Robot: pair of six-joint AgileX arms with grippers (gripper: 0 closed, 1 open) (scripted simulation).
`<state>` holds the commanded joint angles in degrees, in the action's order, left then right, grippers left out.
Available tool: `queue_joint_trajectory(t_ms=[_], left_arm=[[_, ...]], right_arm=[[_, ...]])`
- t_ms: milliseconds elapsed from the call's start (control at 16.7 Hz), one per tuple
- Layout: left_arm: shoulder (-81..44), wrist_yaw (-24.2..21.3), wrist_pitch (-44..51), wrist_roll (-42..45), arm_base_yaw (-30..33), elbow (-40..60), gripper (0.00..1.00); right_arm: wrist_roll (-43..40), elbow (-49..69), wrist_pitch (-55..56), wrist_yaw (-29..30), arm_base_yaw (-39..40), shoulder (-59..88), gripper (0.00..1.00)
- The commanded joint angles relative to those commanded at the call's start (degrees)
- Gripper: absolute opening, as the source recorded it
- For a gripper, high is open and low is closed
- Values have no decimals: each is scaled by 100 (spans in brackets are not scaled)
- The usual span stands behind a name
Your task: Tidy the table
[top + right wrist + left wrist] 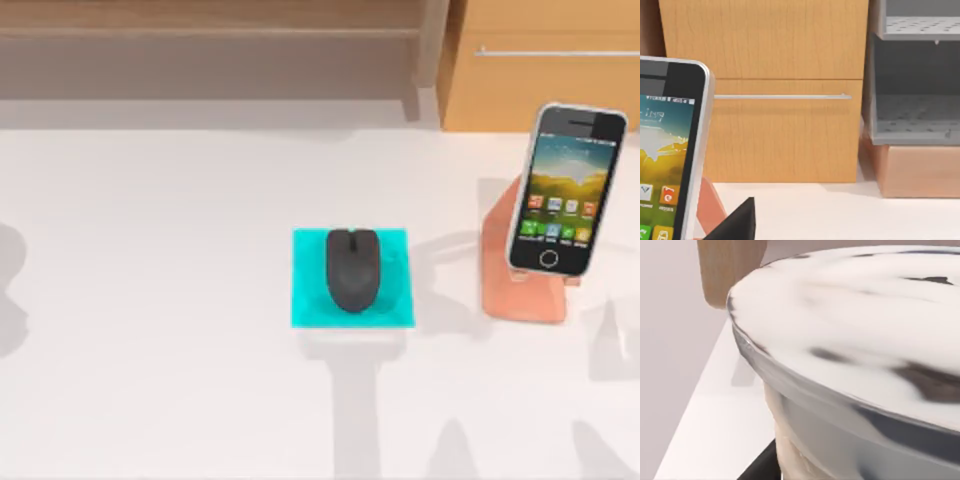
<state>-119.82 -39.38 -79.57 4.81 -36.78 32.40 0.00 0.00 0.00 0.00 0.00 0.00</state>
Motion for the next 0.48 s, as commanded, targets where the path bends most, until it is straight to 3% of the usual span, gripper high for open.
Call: queue_joint_trajectory(t_ms=[480], left_arm=[[82, 0, 71, 8, -7, -9, 0]], right_arm=[[0, 0, 0, 0, 0, 0, 100]])
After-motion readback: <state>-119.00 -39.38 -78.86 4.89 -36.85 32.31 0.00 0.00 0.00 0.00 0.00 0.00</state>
